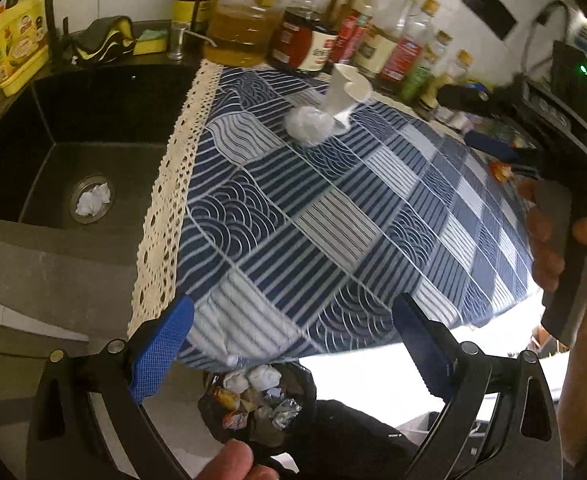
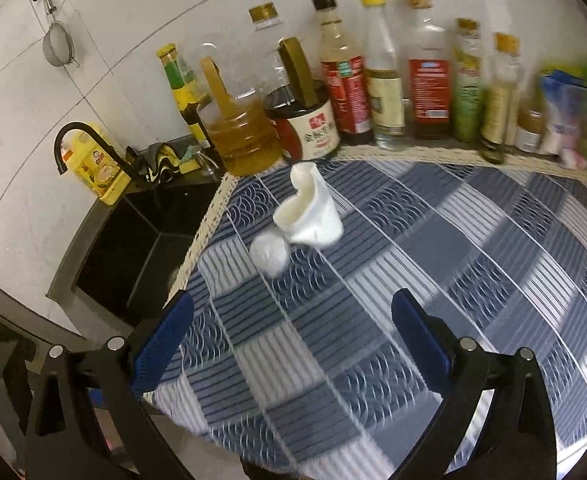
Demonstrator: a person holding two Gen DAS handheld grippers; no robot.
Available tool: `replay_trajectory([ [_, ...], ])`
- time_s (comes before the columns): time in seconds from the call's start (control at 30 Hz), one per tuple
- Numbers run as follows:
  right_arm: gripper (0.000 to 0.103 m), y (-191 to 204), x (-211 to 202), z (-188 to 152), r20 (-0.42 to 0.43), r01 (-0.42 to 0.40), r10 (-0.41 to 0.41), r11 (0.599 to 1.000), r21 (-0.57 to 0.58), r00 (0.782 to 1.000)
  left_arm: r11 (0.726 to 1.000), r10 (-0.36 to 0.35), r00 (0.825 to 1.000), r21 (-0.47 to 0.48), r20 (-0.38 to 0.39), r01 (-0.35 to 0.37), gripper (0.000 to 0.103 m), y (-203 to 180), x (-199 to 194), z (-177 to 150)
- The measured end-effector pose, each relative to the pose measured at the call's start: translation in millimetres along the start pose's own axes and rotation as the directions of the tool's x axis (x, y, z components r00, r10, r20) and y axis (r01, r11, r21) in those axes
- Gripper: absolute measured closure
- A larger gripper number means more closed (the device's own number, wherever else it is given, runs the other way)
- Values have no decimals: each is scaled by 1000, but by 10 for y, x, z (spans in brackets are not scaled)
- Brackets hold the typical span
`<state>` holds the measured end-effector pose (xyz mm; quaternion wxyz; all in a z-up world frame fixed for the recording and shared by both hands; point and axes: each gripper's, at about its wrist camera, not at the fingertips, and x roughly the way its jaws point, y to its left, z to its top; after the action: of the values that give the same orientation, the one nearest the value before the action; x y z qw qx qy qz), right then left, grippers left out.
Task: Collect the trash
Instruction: 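Grasp the white paper cup with the right tool, then close the left tool on the white tissue ball while the right tool holds the cup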
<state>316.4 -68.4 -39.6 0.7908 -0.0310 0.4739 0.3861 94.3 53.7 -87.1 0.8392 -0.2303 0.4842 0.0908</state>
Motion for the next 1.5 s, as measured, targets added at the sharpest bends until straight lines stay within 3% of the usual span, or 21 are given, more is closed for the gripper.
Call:
replay_trajectory([
  [0.07,5,-23,165,109,-12,-16,16,1000,-6,1000,1000,15,1000,-20,-21,-16,7,-32,100,89],
  [0.17,5,-63,433,266,-21,-50,50,999,-16,999,997,-35,999,-64,-35,33,7,-92,182,189],
  [0.23,5,-81,639,350,-34,-59,58,998,-29,998,997,-29,999,-78,-35,26,7,-140,225,248],
  [0.4,15,-148,1042,508,-62,-48,45,997,-57,997,992,1,998,-124,-56,-8,7,-190,356,350],
  [0.73,72,-327,1314,541,-111,-86,77,993,-84,991,983,70,994,-162,-81,-82,7,-206,519,481],
  [1.03,73,-650,929,552,-49,-132,128,989,-69,991,986,106,993,-122,-47,-111,7,-265,664,769],
  [1.13,73,-822,646,512,15,-113,115,991,-70,993,990,118,993,-82,-18,-119,7,-336,729,892],
  [1.5,73,-1498,154,61,57,-166,166,986,-3,985,990,143,990,4,-13,-143,7,-440,1070,1356],
])
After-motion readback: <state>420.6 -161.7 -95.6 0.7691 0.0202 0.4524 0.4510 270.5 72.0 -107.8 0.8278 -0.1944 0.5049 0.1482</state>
